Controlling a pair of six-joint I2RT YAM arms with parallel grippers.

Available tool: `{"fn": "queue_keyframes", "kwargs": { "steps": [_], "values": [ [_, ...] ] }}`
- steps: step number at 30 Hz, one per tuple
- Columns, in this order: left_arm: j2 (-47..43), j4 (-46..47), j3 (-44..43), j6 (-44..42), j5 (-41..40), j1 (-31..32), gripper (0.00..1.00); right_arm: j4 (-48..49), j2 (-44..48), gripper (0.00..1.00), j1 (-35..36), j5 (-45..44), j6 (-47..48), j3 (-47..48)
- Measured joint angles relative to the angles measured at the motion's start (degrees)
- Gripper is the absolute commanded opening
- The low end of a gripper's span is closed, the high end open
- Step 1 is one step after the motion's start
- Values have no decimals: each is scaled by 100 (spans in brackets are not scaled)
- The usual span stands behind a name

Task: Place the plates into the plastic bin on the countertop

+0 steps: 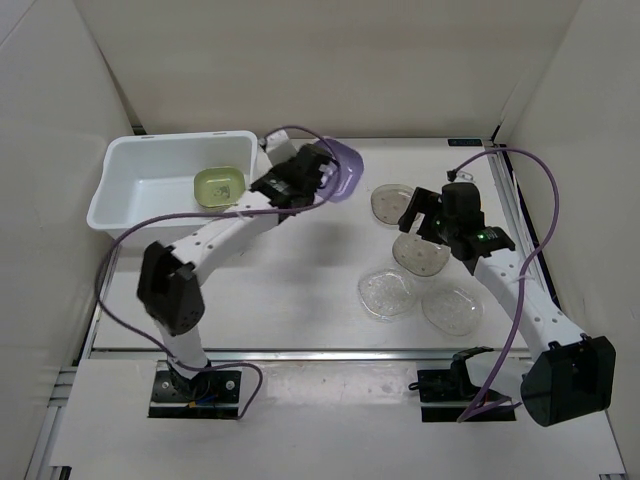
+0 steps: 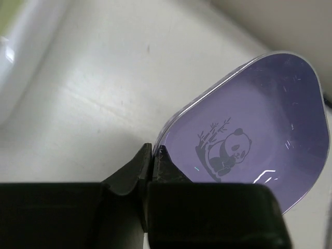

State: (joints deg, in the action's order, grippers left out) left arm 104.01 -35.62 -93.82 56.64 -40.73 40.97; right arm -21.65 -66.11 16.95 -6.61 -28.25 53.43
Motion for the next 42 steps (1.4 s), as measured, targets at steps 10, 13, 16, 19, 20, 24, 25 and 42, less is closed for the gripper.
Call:
{"fn": "queue_keyframes", "kwargs": {
  "steps": [10, 13, 16, 19, 20, 24, 25, 42],
  "values": [
    [-1762, 756, 1217, -1523, 450, -2835, 10, 208, -717, 99, -22, -160, 136, 295],
    [-1698, 925, 1814, -1875, 887, -3438, 10, 256, -1008, 99, -46, -131, 168, 496],
    [-1416, 984, 2072, -2181, 1248, -3834, 10, 273, -1305, 99, -68, -103, 173, 719],
    [-962, 1189, 2068, -2365, 1473, -3971, 10, 330, -1578, 99, -81, -103, 173, 890],
    [-800, 1233, 2055, -2387, 1554, -3978, 10, 339, -1659, 99, -83, -116, 175, 940],
    [-33, 1235, 1777, -2435, 1888, -4065, 17, 332, -2000, 99, -98, -120, 177, 1185],
    [181, 1207, 1617, -2424, 1963, -4096, 20, 330, -2046, 99, -107, -127, 177, 1217],
    [293, 590, 407, -2599, 2048, -4190, 99, 400, -3523, 98, -1143, 472, 793, 1945]
  ]
}}
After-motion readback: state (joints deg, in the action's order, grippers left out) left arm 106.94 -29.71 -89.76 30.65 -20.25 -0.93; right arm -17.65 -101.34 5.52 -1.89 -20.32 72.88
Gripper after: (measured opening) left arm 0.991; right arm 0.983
